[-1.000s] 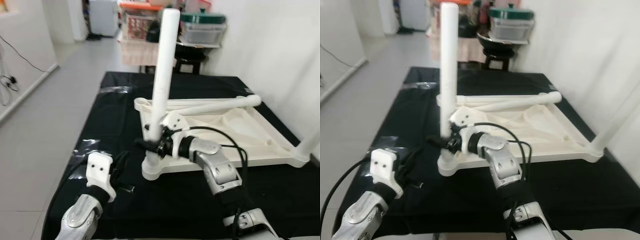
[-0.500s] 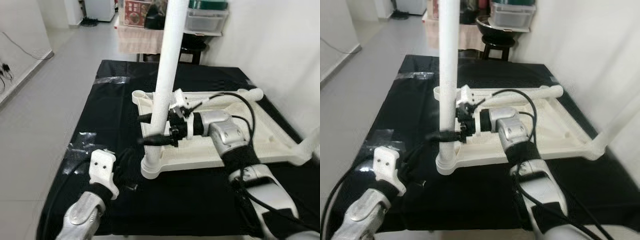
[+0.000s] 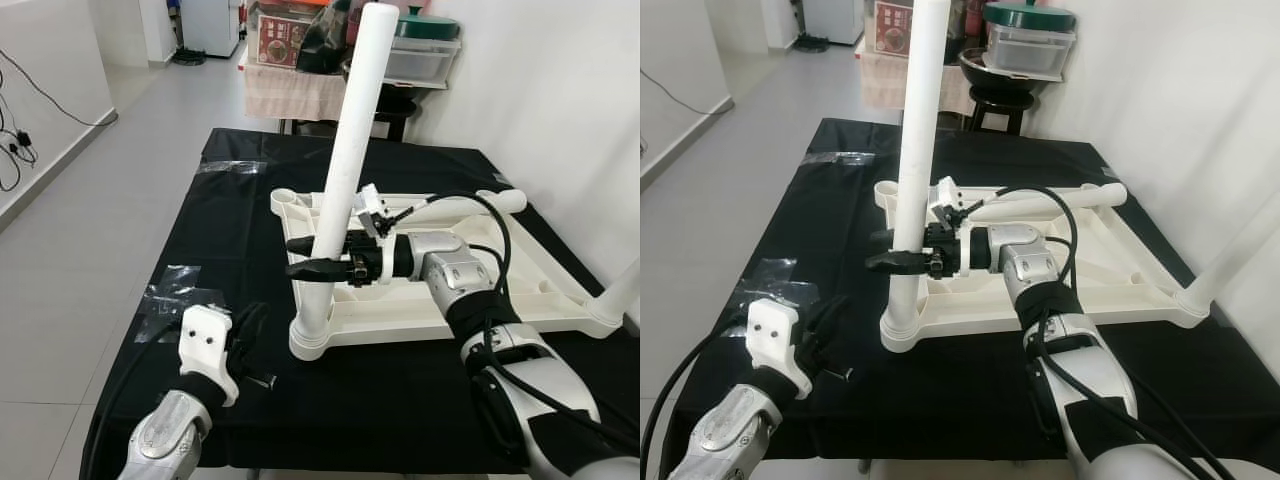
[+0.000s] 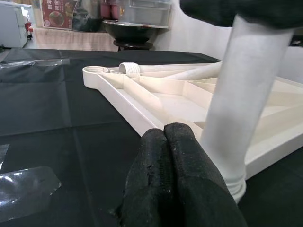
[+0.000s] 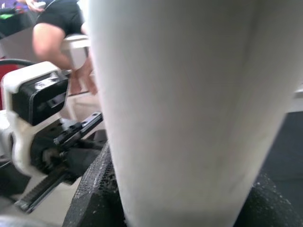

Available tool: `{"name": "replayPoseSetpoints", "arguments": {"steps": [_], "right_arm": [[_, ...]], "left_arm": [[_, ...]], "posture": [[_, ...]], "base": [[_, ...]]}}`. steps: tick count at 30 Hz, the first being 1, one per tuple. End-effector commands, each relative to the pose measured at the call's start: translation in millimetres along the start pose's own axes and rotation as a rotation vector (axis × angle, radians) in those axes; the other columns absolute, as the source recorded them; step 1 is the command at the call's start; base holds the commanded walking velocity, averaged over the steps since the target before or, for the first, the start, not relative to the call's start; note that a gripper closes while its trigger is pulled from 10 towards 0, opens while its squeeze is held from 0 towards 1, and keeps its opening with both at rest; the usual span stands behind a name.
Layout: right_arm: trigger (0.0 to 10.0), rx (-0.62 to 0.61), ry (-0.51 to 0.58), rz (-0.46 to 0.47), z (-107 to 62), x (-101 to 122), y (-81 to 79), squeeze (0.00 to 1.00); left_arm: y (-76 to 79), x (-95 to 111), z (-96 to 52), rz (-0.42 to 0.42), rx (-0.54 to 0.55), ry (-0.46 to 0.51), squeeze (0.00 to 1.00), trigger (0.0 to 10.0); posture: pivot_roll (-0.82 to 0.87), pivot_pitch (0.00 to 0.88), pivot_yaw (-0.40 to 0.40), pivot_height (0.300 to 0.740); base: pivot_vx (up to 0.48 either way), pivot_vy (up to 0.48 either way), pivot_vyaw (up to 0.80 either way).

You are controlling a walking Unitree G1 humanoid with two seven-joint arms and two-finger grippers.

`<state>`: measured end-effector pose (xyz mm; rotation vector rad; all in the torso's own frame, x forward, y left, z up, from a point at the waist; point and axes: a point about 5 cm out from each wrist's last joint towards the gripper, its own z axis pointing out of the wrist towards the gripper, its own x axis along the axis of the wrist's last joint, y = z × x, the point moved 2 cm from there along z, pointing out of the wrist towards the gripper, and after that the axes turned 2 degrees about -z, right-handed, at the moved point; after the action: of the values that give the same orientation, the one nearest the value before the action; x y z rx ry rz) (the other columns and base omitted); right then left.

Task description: Building children table

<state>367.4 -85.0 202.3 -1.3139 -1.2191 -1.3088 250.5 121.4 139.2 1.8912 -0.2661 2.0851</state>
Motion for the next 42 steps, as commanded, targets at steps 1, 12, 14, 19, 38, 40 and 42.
{"name": "replayPoseSetpoints", "arguments": {"steps": [1,12,14,19,38,40,42], "right_arm": [[0.0,-0.224,-0.042,0.024,-9.7,-17,10.7,0.00],[0.0,-0.656,-0.174,0.097,34.0,-58,-26.9,0.00],[0.0,-0.639,-0.187,0.060,40.4,-56,-20.5,0.00],[7.6,-0.635,-0.167,0.039,51.3,-43,-15.5,0.00],[10.0,0.085,0.027,-0.006,19.1,21,-9.3,0.00],[10.0,0.083,0.038,0.010,19.9,23,-7.2,0.00],[10.0,0.083,0.042,0.019,20.3,24,-6.3,0.00]], "left_arm": [[2.6,0,-0.9,-0.011,-0.016,-0.010,0.00,10.0],[-7.8,0,-1.2,0.001,-0.027,-0.028,0.00,10.0],[-9.2,-1,-0.3,-0.004,-0.026,-0.030,0.00,10.0],[-11.5,0,-0.5,-0.001,0.002,-0.020,0.00,10.0],[-1.1,-3,1.0,-0.034,-0.017,-0.019,0.00,10.0],[-0.4,-3,1.0,-0.036,-0.017,-0.018,0.00,10.0],[0.0,-3,1.1,-0.038,-0.017,-0.017,0.00,10.0]], "posture": [[0.06,0.000,-0.116,0.740],[0.05,0.000,-0.068,0.740],[0.06,0.000,-0.078,0.740],[0.07,0.000,-0.087,0.740],[0.10,0.000,-0.117,0.740],[0.10,0.000,-0.117,0.740],[0.10,0.000,-0.117,0.740]], "base": [[0.000,0.000,0.00],[0.000,0.000,0.00],[0.000,0.000,0.00],[0.000,0.000,0.00],[0.000,0.000,0.00],[0.000,0.000,0.00],[0.000,0.000,0.00]]}}
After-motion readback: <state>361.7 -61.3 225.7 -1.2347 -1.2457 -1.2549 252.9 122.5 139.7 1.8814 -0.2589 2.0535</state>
